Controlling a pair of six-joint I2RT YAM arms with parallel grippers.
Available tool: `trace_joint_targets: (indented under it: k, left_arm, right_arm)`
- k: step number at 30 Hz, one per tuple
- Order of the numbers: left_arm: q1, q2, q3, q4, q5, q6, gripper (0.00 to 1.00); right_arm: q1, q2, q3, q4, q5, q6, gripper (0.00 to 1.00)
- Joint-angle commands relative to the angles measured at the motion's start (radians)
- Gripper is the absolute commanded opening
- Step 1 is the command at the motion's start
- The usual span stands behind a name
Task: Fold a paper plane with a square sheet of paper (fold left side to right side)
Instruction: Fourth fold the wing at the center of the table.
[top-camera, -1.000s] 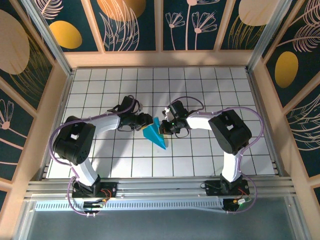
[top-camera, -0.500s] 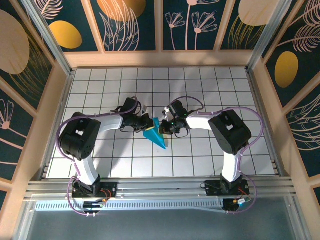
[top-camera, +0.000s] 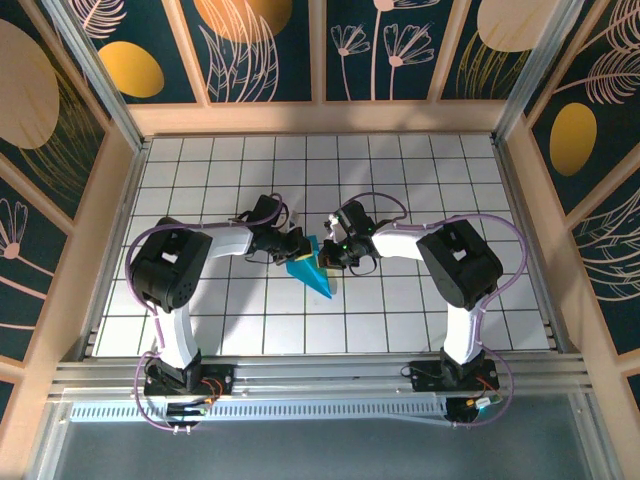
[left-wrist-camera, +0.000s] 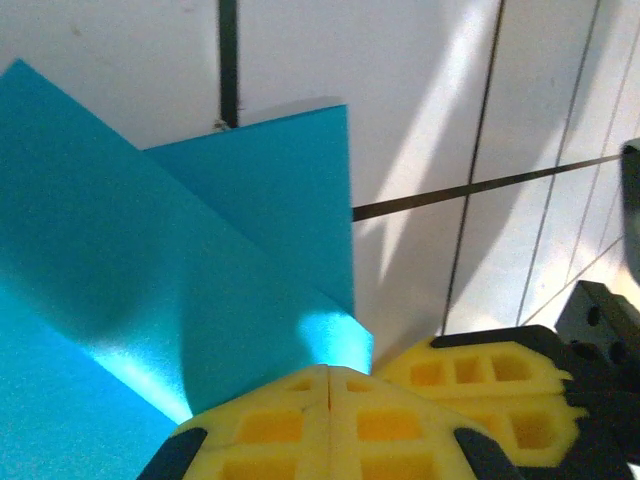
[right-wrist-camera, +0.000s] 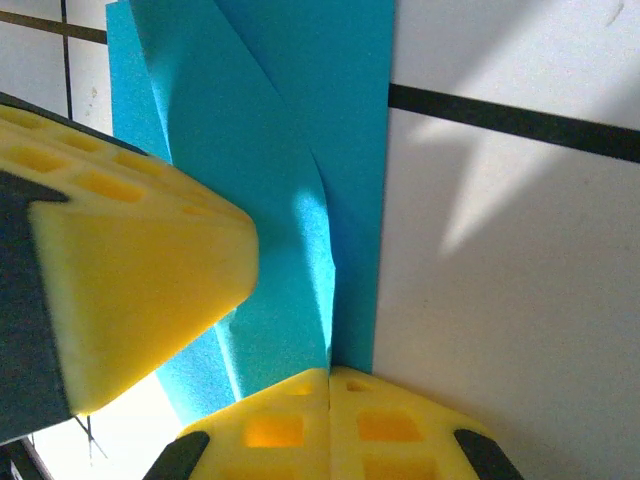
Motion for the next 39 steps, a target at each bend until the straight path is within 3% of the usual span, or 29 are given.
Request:
trace_joint_targets:
  k: [1, 13, 22, 31, 39]
  left_arm:
    - [-0.006, 0.022, 0.0, -0.044, -0.025, 0.027, 0.0]
    - [-0.006, 0.037, -0.032, -0.057, -0.079, 0.036, 0.01]
    - [-0.006, 0.034, -0.077, -0.058, -0.115, 0.036, 0.01]
    - [-0.006, 0.035, -0.1, -0.05, -0.129, 0.031, 0.01]
    - [-0.006, 0.034, -0.104, -0.042, -0.126, 0.03, 0.01]
  right_arm:
    - [0.008, 0.069, -0.028, -0.141, 0.146, -0.015, 0.0]
    - [0.008, 0.065, -0.037, -0.142, 0.145, -0.017, 0.0]
    - [0.005, 0.035, -0.009, -0.088, 0.073, 0.004, 0.01]
    - [-0.006, -0.047, 0.019, -0.061, 0.049, 0.023, 0.16]
    - [-0.05, -0.191, -0.065, -0.004, -0.014, 0.064, 0.34]
